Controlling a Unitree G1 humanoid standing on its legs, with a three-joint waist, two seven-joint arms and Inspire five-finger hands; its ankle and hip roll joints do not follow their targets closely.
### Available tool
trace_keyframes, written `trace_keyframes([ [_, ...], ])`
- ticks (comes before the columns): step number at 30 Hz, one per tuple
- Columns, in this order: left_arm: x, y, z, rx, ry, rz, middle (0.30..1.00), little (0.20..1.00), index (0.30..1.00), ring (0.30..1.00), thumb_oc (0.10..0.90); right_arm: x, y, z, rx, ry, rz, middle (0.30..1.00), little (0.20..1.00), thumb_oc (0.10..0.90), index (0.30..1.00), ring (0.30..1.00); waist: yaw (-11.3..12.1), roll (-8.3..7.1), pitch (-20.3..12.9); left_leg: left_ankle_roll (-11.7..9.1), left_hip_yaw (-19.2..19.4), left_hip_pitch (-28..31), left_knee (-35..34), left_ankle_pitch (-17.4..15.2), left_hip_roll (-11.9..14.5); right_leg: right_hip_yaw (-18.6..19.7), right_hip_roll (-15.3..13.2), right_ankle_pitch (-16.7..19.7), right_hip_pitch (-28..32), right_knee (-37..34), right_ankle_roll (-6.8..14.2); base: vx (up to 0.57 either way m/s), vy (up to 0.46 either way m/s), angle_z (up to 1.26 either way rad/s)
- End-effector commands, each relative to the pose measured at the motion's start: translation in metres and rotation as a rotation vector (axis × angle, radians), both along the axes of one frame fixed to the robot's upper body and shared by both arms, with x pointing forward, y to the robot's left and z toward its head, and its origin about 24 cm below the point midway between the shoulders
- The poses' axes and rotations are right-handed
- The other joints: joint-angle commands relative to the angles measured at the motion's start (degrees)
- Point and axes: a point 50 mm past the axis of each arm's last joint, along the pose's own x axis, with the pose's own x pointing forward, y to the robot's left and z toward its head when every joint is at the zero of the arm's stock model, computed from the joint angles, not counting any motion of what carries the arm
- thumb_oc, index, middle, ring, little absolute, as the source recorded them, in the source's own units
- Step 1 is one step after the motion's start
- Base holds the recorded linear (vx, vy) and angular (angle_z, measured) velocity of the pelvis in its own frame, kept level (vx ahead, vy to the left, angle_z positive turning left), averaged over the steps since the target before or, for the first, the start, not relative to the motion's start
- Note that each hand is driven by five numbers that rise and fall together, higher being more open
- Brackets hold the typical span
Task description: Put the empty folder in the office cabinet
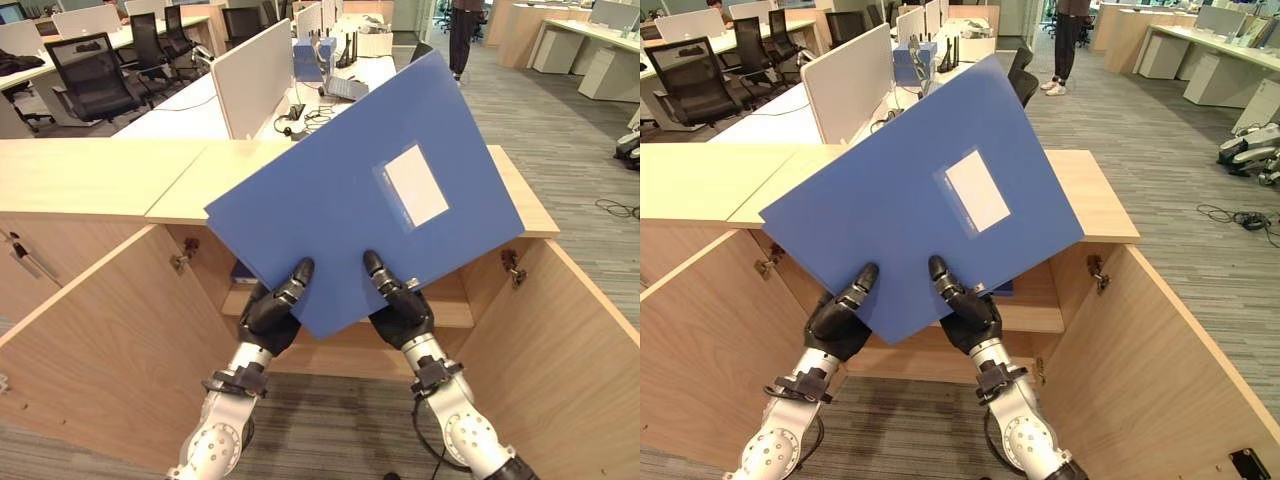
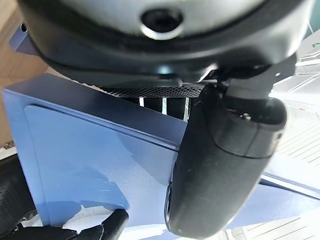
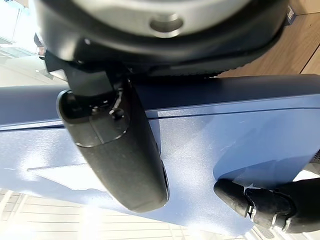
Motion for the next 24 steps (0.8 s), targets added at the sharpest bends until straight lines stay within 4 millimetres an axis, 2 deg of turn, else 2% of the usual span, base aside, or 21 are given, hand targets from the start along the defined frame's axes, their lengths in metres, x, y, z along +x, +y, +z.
trace_keyframes([
  [1, 0.004, -0.003, 0.018, 0.172, -0.168, -0.068, 0.900, 0.900, 0.900, 0.900, 0.800, 0.005, 0.020, 0.062, 0.090, -0.350, 0.111, 0.300, 0.300, 0.400, 0.300, 0.300, -0.6, -2.08, -2.6, -2.4, -2.0, -1.7, -0.3, -2.7, 1.9, 1.3, -7.5, -5.3, 4.0, 2.2, 7.7, 0.03, 0.017, 0.00],
  [2, 0.005, 0.007, 0.011, 0.248, -0.137, 0.003, 0.900, 0.900, 0.900, 0.900, 0.800, 0.004, 0.014, 0.055, 0.054, -0.328, 0.098, 0.300, 0.300, 0.400, 0.300, 0.300, -0.6, -2.12, -2.5, -2.4, -2.0, -1.8, -0.3, -2.6, 1.9, 1.3, -7.5, -5.3, 4.0, 2.2, 7.7, 0.04, 0.020, -0.01],
  [3, 0.004, 0.019, -0.014, 0.334, -0.002, 0.101, 0.900, 0.900, 0.900, 0.900, 0.800, 0.002, -0.001, 0.040, 0.000, -0.265, 0.040, 0.300, 0.300, 0.400, 0.300, 0.300, -0.7, -2.08, -2.2, -2.4, -2.0, -2.0, -0.3, -2.5, 1.9, 1.3, -7.5, -5.3, 3.7, 2.2, 7.8, 0.00, 0.000, 0.00],
  [4, 0.004, 0.019, -0.014, 0.334, -0.002, 0.101, 0.900, 0.900, 0.900, 0.900, 0.800, 0.002, -0.001, 0.040, -0.001, -0.265, 0.040, 0.300, 0.300, 0.400, 0.300, 0.300, -0.7, -2.04, -2.2, -2.4, -2.0, -1.9, -0.3, -2.6, 1.9, 1.3, -7.5, -5.3, 3.8, 2.3, 7.8, 0.00, 0.000, 0.00],
  [7, -0.005, 0.042, -0.050, 0.558, 0.176, 0.214, 0.900, 0.900, 0.900, 0.900, 0.800, -0.003, -0.024, 0.012, -0.020, -0.129, -0.070, 0.300, 0.300, 0.400, 0.300, 0.300, -1.0, -2.09, -2.0, -2.4, -1.8, -2.2, -0.3, -2.5, 1.8, 1.2, -7.5, -5.3, 3.5, 2.2, 8.0, 0.00, 0.000, 0.00],
  [8, -0.010, 0.052, -0.064, 0.667, 0.234, 0.239, 0.900, 0.900, 0.900, 0.900, 0.800, -0.007, -0.031, 0.002, -0.014, -0.080, -0.106, 0.300, 0.300, 0.400, 0.300, 0.300, -1.2, -2.16, -2.0, -2.4, -1.7, -2.3, -0.3, -2.6, 1.8, 1.1, -7.6, -5.2, 3.5, 2.2, 8.1, 0.04, 0.023, -0.02],
  [9, -0.022, 0.070, -0.089, 0.848, 0.359, 0.265, 0.900, 0.900, 0.900, 0.900, 0.800, -0.012, -0.045, -0.016, -0.031, 0.001, -0.162, 0.300, 0.300, 0.400, 0.300, 0.300, -1.5, -2.22, -2.1, -2.5, -1.6, -2.3, -0.3, -2.6, 1.8, 1.2, -7.7, -5.2, 3.3, 2.1, 8.2, 0.03, 0.020, -0.01],
  [10, -0.022, 0.070, -0.090, 0.849, 0.359, 0.265, 0.900, 0.900, 0.900, 0.900, 0.800, -0.012, -0.045, -0.016, -0.031, 0.001, -0.162, 0.300, 0.300, 0.400, 0.300, 0.300, -1.4, -2.19, -2.0, -2.5, -1.6, -2.3, -0.3, -2.6, 1.8, 1.2, -7.7, -5.2, 3.4, 2.1, 8.2, 0.00, 0.000, 0.00],
  [13, -0.043, 0.090, -0.120, 1.045, 0.528, 0.272, 0.900, 0.900, 0.900, 0.900, 0.800, -0.021, -0.064, -0.040, -0.134, 0.109, -0.224, 0.300, 0.300, 0.400, 0.300, 0.300, -1.8, -2.34, -2.0, -2.5, -1.3, -2.4, -0.3, -2.7, 1.8, 1.3, -7.8, -5.1, 3.0, 2.1, 8.3, 0.01, 0.005, -0.01],
  [16, -0.066, 0.098, -0.145, 1.271, 0.629, 0.149, 0.900, 0.900, 0.900, 0.900, 0.800, -0.032, -0.083, -0.065, -0.222, 0.219, -0.290, 0.300, 0.300, 0.400, 0.300, 0.300, -2.3, -2.24, -2.0, -2.5, -1.1, -2.5, -0.3, -2.9, 1.7, 1.5, -7.9, -5.0, 2.7, 2.0, 8.5, 0.00, 0.000, 0.00],
  [17, -0.065, 0.098, -0.145, 1.273, 0.627, 0.148, 0.900, 0.900, 0.900, 0.900, 0.800, -0.032, -0.083, -0.065, -0.223, 0.218, -0.290, 0.300, 0.300, 0.400, 0.300, 0.300, -2.3, -2.22, -2.0, -2.5, -1.1, -2.5, -0.3, -2.9, 1.7, 1.5, -7.9, -5.0, 2.7, 2.0, 8.5, 0.01, 0.016, -0.08],
  [18, -0.078, 0.097, -0.157, 1.384, 0.657, 0.048, 0.900, 0.900, 0.900, 0.900, 0.800, -0.036, -0.087, -0.075, -0.222, 0.263, -0.307, 0.300, 0.300, 0.400, 0.300, 0.300, -2.4, -2.22, -1.9, -2.5, -0.9, -2.5, -0.3, -3.0, 1.7, 1.6, -7.9, -5.0, 2.6, 1.8, 8.6, 0.01, 0.013, -0.12],
  [20, -0.090, 0.097, -0.168, 1.485, 0.683, -0.048, 0.900, 0.900, 0.900, 0.900, 0.800, -0.040, -0.089, -0.084, -0.195, 0.306, -0.332, 0.300, 0.300, 0.400, 0.300, 0.300, -2.6, -2.20, -1.8, -2.5, -0.7, -2.5, -0.3, -3.2, 1.7, 1.8, -7.9, -4.9, 2.5, 1.7, 8.7, 0.01, 0.011, -0.10],
  [21, -0.106, 0.096, -0.179, 1.547, 0.730, -0.138, 0.900, 0.900, 0.900, 0.900, 0.800, -0.041, -0.090, -0.087, -0.185, 0.322, -0.345, 0.300, 0.300, 0.400, 0.300, 0.300, -2.7, -2.20, -1.8, -2.5, -0.6, -2.5, -0.3, -3.4, 1.6, 2.0, -7.9, -4.9, 2.4, 1.5, 8.8, 0.00, 0.003, -0.04],
  [22, -0.105, 0.096, -0.179, 1.547, 0.729, -0.138, 0.900, 0.900, 0.900, 0.900, 0.800, -0.040, -0.090, -0.086, -0.186, 0.321, -0.345, 0.300, 0.300, 0.400, 0.300, 0.300, -2.7, -2.18, -1.8, -2.5, -0.6, -2.5, -0.3, -3.4, 1.6, 2.0, -7.9, -4.9, 2.4, 1.5, 8.8, 0.00, 0.004, -0.07],
  [24, -0.124, 0.095, -0.191, 1.565, 0.812, -0.209, 0.900, 0.900, 0.900, 0.900, 0.800, -0.040, -0.088, -0.088, -0.183, 0.329, -0.343, 0.300, 0.300, 0.400, 0.300, 0.300, -2.7, -2.22, -1.7, -2.5, -0.4, -2.4, -0.3, -3.5, 1.6, 2.2, -7.8, -5.0, 2.4, 1.4, 8.8, 0.01, 0.007, -0.06],
])
